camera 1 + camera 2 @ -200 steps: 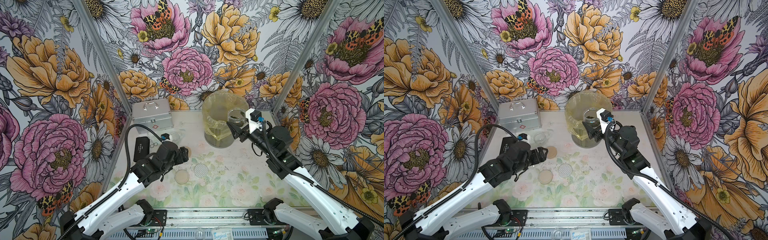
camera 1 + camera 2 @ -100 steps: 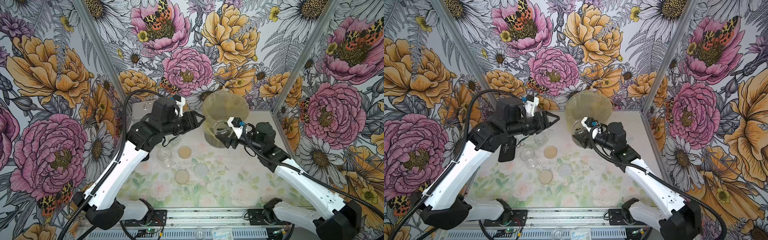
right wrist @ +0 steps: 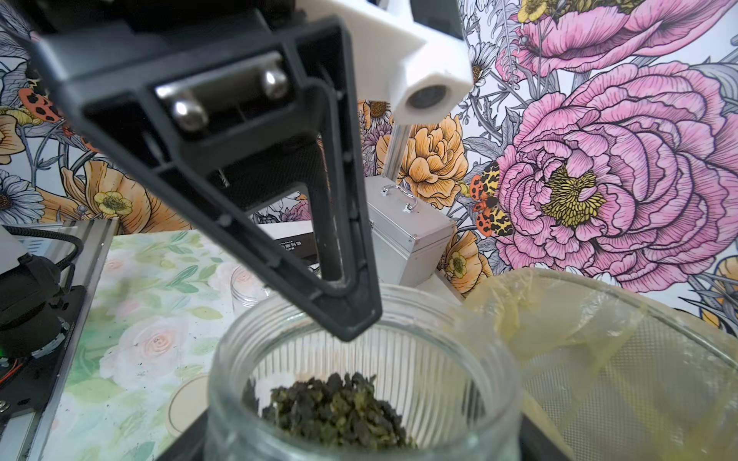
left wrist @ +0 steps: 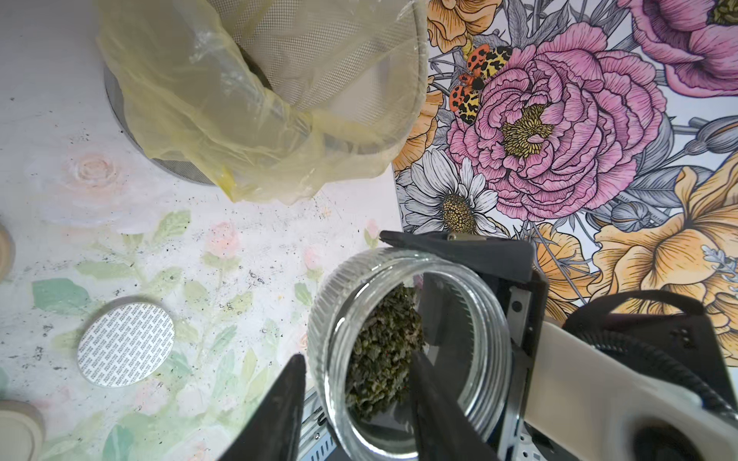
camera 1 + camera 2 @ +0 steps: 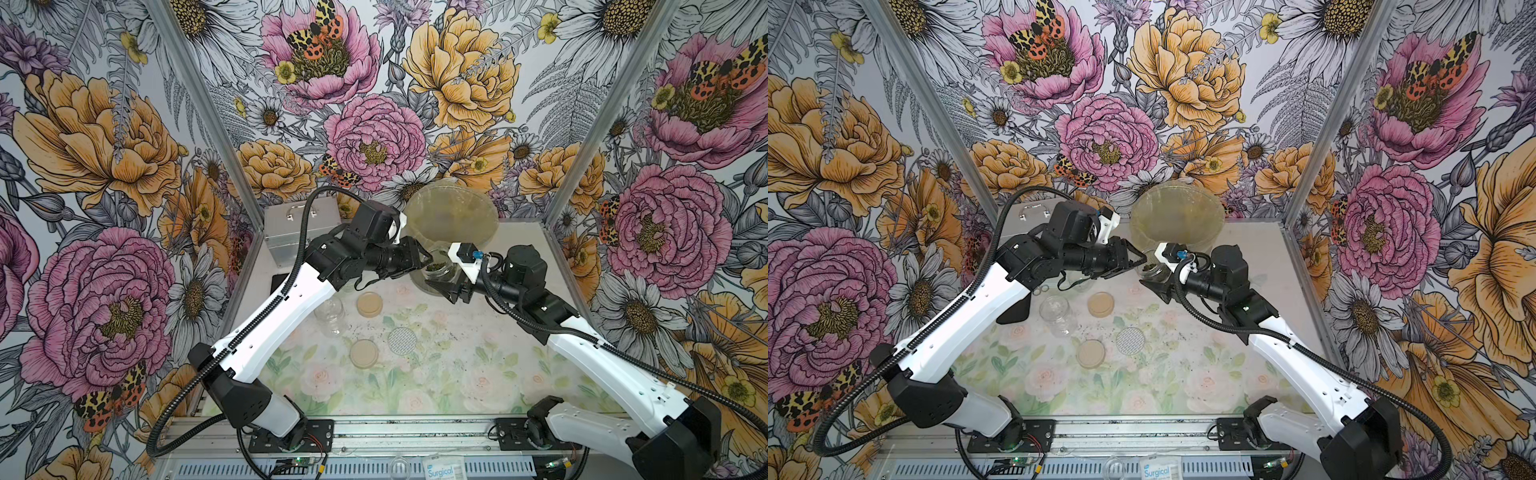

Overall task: Empty moldy tea leaves from jars
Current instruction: Adjust the jar.

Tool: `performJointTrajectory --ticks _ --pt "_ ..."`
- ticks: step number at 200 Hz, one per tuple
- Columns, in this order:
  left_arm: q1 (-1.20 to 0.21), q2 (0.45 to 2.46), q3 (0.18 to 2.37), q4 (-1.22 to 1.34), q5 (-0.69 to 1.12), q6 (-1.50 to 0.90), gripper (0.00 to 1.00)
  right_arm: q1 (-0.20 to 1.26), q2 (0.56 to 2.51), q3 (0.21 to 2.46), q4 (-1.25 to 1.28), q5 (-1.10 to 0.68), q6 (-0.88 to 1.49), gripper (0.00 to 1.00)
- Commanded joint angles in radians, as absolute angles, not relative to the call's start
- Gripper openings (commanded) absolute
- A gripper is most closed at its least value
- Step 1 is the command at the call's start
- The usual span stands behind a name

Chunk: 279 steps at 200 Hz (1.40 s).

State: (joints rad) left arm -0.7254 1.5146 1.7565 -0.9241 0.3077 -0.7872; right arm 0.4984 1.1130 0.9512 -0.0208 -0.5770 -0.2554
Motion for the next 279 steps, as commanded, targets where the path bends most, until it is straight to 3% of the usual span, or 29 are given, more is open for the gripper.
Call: performJointTrajectory --ticks 1,50,64,87,104,118,141,156,174,230,279 --pt "-0.730 1.513 1.742 -0.925 0.333 -0.785 0.29 0.506 1.121 0.984 0.020 -0.589 -0.292 0.00" --pt "-0.689 1.531 1.726 -0.914 0.371 -0.798 0.08 0.506 1.144 0.989 0.050 -0.563 -0.320 0.03" --pt "-0.677 1.541 1.744 -0.913 0.384 -0.792 0.00 0.505 1.150 0.989 0.070 -0.568 -0.320 0.09" --pt "-0.658 1.549 1.775 -0.913 0.415 -0.779 0.00 0.501 1.147 0.973 0.142 -0.575 -0.291 0.28" --pt "-0.650 1.548 1.787 -0.914 0.427 -0.772 0.00 0.484 1.144 0.966 0.192 -0.602 -0.257 0.30" --pt "-0.648 1.548 1.793 -0.913 0.434 -0.772 0.00 0.475 1.148 0.976 0.194 -0.626 -0.252 0.26" --pt "-0.656 1.555 1.807 -0.913 0.441 -0.776 0.00 0.472 1.158 0.985 0.200 -0.637 -0.256 0.04" --pt "-0.664 1.563 1.808 -0.914 0.445 -0.777 0.35 0.472 1.161 0.984 0.213 -0.643 -0.251 0.02" --pt "-0.669 1.567 1.806 -0.913 0.438 -0.777 0.41 0.473 1.160 0.982 0.222 -0.643 -0.248 0.02" --pt "-0.672 1.578 1.811 -0.914 0.446 -0.772 0.34 0.473 1.167 0.987 0.222 -0.662 -0.246 0.01" --pt "-0.678 1.589 1.814 -0.916 0.451 -0.770 0.07 0.478 1.170 0.983 0.221 -0.674 -0.257 0.06"
